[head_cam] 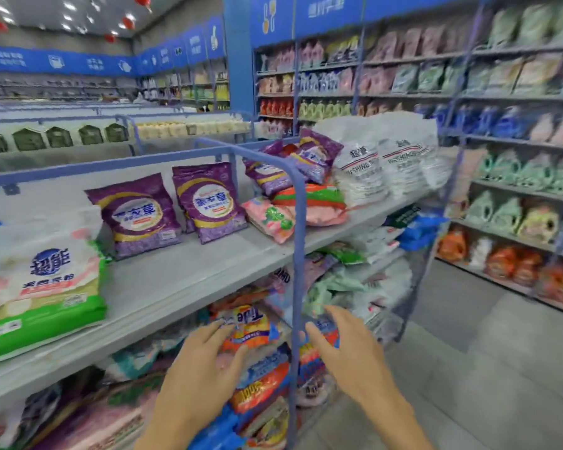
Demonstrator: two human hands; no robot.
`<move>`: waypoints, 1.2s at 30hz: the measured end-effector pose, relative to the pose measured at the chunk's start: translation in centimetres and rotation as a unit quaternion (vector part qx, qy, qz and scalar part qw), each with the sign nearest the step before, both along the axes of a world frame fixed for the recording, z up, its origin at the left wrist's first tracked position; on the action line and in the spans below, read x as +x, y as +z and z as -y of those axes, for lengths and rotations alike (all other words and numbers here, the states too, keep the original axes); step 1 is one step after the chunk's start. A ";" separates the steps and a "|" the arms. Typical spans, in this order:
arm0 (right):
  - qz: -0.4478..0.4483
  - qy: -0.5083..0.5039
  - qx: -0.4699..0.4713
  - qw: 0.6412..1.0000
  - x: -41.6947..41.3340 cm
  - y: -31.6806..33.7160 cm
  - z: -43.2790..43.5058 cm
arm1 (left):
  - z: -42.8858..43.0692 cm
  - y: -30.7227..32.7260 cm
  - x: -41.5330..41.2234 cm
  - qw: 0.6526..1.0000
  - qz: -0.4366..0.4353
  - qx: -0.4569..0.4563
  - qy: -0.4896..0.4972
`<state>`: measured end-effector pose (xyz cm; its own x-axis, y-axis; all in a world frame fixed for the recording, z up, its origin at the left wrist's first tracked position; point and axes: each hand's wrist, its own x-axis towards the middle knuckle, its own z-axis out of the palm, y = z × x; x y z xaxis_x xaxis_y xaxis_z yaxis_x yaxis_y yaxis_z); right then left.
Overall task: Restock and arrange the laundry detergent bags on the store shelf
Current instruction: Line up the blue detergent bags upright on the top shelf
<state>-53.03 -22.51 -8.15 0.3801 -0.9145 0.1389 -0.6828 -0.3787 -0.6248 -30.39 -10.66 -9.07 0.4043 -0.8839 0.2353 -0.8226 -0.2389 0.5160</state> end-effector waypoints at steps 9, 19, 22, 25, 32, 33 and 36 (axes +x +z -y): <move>0.009 -0.067 0.026 0.997 -5.2 -4.5 5.4 | 7.4 -4.0 -3.8 0.999 -0.035 0.017 -0.035; 0.067 -0.034 0.131 0.988 -3.0 -9.3 12.3 | 13.0 -8.2 -2.9 0.991 -0.118 0.009 0.061; 0.072 -0.005 0.176 0.982 -1.9 -10.7 13.6 | 12.8 -9.5 -2.6 0.986 -0.124 0.027 0.103; 0.058 0.048 0.202 0.977 -0.3 -11.9 14.3 | 11.3 -10.1 -2.7 0.978 -0.133 0.032 0.159; 0.018 0.223 0.232 0.946 2.3 -14.2 14.3 | 4.8 -11.3 -6.7 0.933 -0.145 0.030 0.329; 0.010 0.246 0.238 0.940 2.4 -14.4 14.0 | 3.8 -11.4 -7.7 0.927 -0.144 0.030 0.345; -0.006 0.316 0.243 0.917 2.7 -14.7 12.7 | 0.8 -11.9 -10.5 0.904 -0.138 0.017 0.404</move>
<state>-50.32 -35.17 -22.86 0.8547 -0.4633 -0.2341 -0.4301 -0.3797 -0.8190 -40.88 -11.49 -20.96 0.9602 -0.2794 0.0058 -0.2144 -0.7232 0.6565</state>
